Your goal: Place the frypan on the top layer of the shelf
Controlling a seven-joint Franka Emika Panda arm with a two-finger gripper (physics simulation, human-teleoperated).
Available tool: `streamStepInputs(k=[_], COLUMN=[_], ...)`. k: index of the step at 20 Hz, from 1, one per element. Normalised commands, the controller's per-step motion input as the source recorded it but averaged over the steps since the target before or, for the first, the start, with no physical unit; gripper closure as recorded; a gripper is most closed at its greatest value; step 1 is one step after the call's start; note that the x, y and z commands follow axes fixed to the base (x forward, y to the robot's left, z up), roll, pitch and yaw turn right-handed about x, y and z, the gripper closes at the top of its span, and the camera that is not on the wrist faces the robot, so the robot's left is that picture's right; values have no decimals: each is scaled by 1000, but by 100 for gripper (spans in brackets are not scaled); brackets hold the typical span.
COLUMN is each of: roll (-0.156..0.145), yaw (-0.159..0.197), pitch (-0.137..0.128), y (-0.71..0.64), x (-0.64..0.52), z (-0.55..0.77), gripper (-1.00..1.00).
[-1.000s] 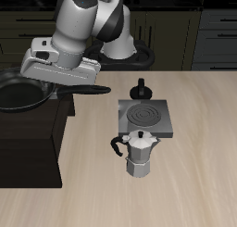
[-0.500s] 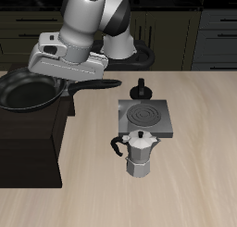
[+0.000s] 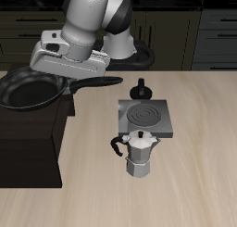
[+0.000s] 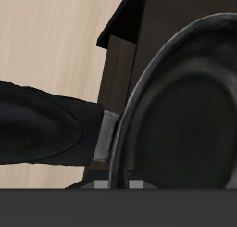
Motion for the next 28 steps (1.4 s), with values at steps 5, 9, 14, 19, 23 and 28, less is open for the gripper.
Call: streamStepInputs(k=[5,9,14,19,23,28], roll=[3,12,22,14,10,21], yaw=[19,20,12,13,7,-7], pitch=[-2,-9,-7,-19,-16,-8], y=[257,396,274,268,200,300], x=[-14,-89,-53,-67,-49,-44], z=[118,150,116,164,116,48], gripper=[100,100,100,100,100,100])
